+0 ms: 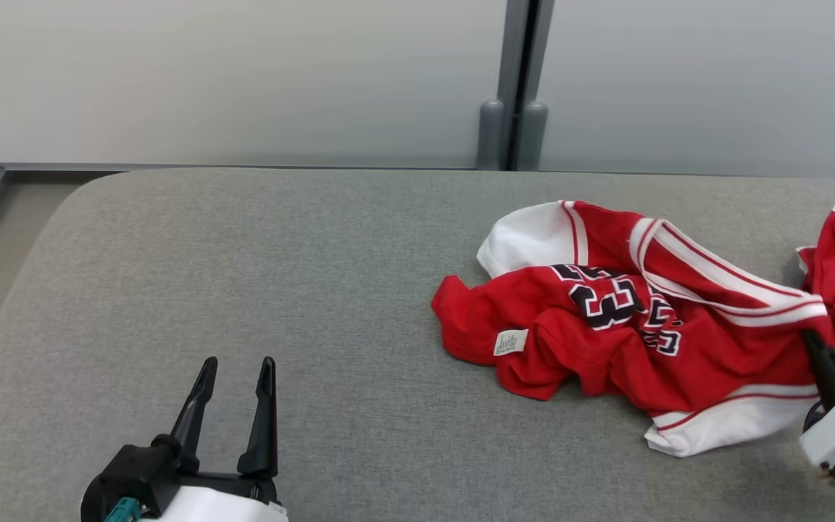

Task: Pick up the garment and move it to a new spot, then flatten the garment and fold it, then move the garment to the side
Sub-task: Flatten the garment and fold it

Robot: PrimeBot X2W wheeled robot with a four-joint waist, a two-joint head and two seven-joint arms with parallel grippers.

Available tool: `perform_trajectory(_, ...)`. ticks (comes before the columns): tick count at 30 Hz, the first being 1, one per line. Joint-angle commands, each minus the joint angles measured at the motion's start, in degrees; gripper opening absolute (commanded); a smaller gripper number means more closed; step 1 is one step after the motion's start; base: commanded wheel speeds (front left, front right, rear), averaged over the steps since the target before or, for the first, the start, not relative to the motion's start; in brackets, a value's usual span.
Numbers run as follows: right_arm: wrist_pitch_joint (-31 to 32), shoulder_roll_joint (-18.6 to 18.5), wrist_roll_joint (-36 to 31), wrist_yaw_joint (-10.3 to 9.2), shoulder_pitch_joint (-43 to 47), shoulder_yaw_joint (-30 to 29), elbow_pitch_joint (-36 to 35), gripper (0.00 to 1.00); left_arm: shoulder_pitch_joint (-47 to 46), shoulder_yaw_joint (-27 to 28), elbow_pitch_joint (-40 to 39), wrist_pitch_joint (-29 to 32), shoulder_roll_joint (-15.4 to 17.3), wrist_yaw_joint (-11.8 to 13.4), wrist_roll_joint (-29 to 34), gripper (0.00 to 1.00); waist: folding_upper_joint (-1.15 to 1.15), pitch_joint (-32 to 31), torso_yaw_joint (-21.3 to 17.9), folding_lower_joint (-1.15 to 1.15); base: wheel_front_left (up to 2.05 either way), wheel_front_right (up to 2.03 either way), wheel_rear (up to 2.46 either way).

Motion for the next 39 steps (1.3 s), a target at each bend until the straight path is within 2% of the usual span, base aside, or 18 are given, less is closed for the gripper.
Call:
perform_trajectory(1,1.14,1.69,-1.95,0.02,1.25,-1.28,0.56,0.0,-1.42,0.1,0.09,0.02,0.08,-0.25,0.35,1.0,0.0,0.92,-1.25,0.0,0.0,0.0,0.0)
perform_trajectory(4,2.33,3.98,-4.7,0.02,2.18,-2.95,0.82,0.0,-1.94,0.15,0.4,0.02,0.04,-0.47,0.51,1.0,0.0,1.39,-2.3,0.0,0.0,0.0,0.0)
perform_trajectory(5,2.61,4.85,-5.44,0.02,2.31,-3.05,0.77,0.2,-2.14,0.15,0.5,0.02,0.03,-0.44,0.58,1.0,0.0,1.47,-2.63,0.0,0.0,0.0,0.0)
perform_trajectory(6,2.82,5.68,-6.23,0.02,2.43,-3.17,0.57,0.67,-2.35,0.08,0.68,0.02,0.03,-0.52,0.61,1.0,0.0,1.53,-2.89,0.0,0.0,0.0,0.0)
perform_trajectory(7,2.75,6.41,-6.93,0.02,2.39,-3.4,0.34,1.0,-2.45,0.13,0.81,0.01,0.02,-0.62,0.52,1.0,0.0,1.54,-3.15,0.0,0.0,0.0,0.0)
perform_trajectory(10,1.63,8.27,-8.3,0.02,1.61,-3.91,-0.95,1.0,-2.57,0.11,1.43,0.02,0.0,-1.04,0.61,1.0,0.0,1.34,-3.74,0.0,0.0,0.0,0.0)
perform_trajectory(16,-1.78,9.37,-10.22,0.02,1.14,-4.26,-5.37,1.0,-2.45,0.12,2.06,0.02,-0.04,-1.12,0.91,1.0,0.0,0.53,-4.23,0.0,0.0,0.0,0.0)
perform_trajectory(24,-6.49,10.47,-8.88,0.02,1.26,0.57,-11.19,1.0,-3.05,-0.75,3.35,1.22,0.57,-1.74,0.52,1.0,0.0,0.1,-4.56,0.0,0.0,0.0,0.0)
perform_trajectory(31,-8.24,10.23,-8.88,0.02,0.43,3.25,-9.72,1.0,-5.58,-5.5,3.8,7.65,0.32,-3.82,-1.81,1.0,0.0,1.26,-5.78,0.0,0.0,0.0,0.0)
perform_trajectory(39,-9.46,10.38,-9.36,0.02,-3.26,5.09,-8.35,1.0,-13.84,-14.68,7.61,23.46,0.28,-5.51,-8.28,1.0,0.0,5.87,-9.82,0.0,0.0,0.0,0.0)
